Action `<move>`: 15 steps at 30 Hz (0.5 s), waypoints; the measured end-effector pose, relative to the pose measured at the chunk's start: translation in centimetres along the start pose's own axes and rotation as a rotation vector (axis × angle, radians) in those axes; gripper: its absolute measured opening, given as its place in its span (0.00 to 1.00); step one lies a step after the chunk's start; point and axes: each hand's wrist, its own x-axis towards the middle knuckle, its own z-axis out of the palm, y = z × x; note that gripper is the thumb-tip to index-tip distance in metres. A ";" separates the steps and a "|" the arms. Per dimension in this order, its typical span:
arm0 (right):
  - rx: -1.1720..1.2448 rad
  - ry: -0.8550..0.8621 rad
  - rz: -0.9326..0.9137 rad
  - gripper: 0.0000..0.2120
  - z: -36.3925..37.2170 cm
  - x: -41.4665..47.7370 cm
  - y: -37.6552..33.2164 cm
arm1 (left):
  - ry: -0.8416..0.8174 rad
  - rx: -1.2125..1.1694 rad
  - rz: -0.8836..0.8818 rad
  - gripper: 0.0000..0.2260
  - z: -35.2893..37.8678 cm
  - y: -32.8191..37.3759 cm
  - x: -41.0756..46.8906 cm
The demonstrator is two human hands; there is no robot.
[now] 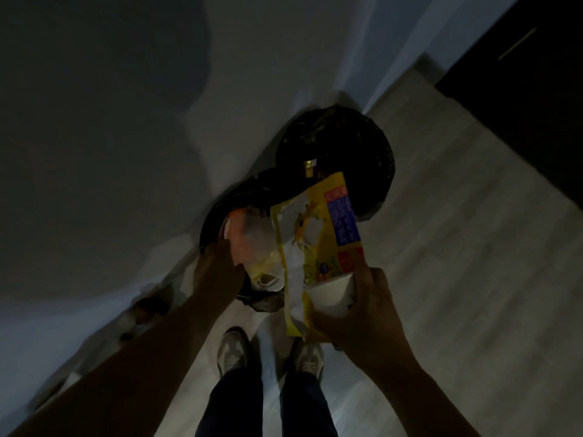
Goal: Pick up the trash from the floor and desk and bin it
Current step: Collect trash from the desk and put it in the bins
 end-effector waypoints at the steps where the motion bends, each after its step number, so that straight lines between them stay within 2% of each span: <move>1: -0.004 -0.031 0.004 0.48 0.8 0.6 -0.2 | -0.002 -0.017 0.004 0.16 -0.1 -0.6 -0.1; 6: -0.060 -0.183 -0.006 0.53 5.7 4.2 -1.1 | 0.057 0.040 0.037 0.17 -0.9 -4.2 -0.3; 8: -0.077 -0.236 0.026 0.54 7.8 6.0 -1.1 | 0.045 0.100 0.063 0.20 -1.0 -5.6 -0.3; 15: -0.337 -0.348 0.098 0.55 13.8 12.3 0.0 | 0.018 0.114 0.051 0.19 0.2 -9.3 1.2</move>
